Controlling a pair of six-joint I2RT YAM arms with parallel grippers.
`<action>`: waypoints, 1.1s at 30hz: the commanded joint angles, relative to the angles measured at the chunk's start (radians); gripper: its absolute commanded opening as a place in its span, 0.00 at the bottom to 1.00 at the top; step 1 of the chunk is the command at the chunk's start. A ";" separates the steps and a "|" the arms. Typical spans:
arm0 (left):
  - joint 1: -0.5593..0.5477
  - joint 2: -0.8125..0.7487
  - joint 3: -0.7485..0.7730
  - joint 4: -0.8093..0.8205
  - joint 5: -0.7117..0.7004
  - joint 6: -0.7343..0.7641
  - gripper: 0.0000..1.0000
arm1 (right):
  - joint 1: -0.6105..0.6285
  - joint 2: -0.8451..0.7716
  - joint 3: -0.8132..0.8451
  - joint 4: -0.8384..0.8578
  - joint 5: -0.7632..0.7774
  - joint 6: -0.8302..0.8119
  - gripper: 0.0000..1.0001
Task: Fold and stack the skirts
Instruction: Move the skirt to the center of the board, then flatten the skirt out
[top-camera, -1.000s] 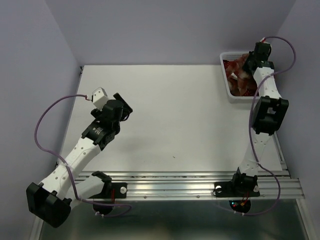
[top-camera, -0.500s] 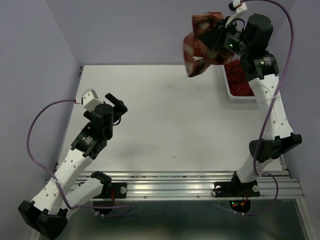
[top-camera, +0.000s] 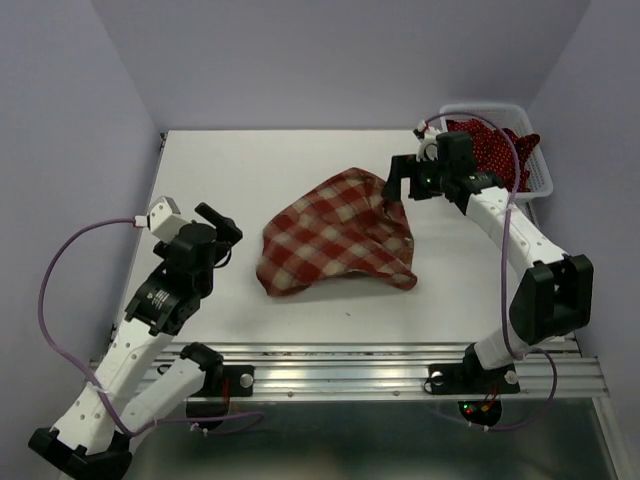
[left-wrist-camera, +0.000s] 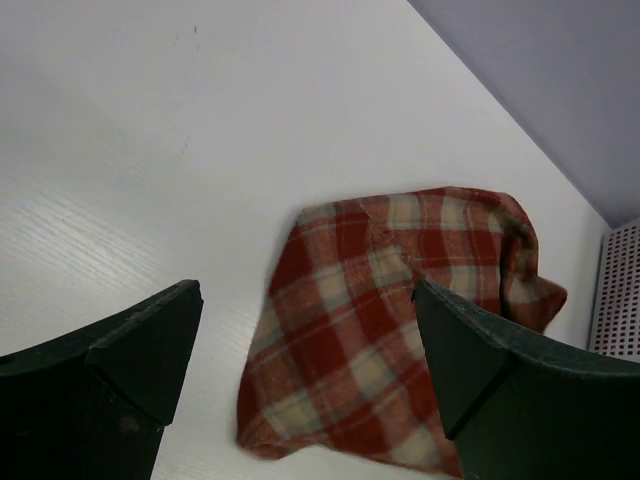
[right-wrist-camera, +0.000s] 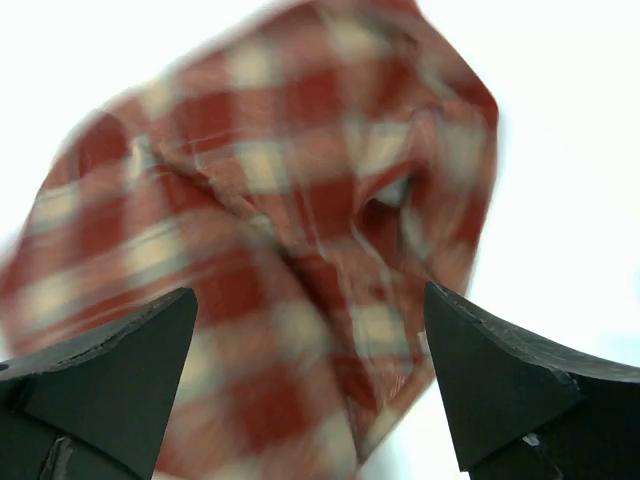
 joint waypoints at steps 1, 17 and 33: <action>0.005 -0.039 -0.004 -0.068 0.002 -0.068 0.99 | -0.006 -0.167 -0.133 0.017 0.219 0.081 1.00; 0.005 0.135 -0.242 0.027 0.327 -0.197 0.99 | 0.003 -0.516 -0.611 -0.180 0.201 0.328 1.00; -0.012 0.042 -0.647 0.392 0.775 -0.352 0.99 | 0.089 -0.620 -0.868 -0.136 -0.003 0.476 1.00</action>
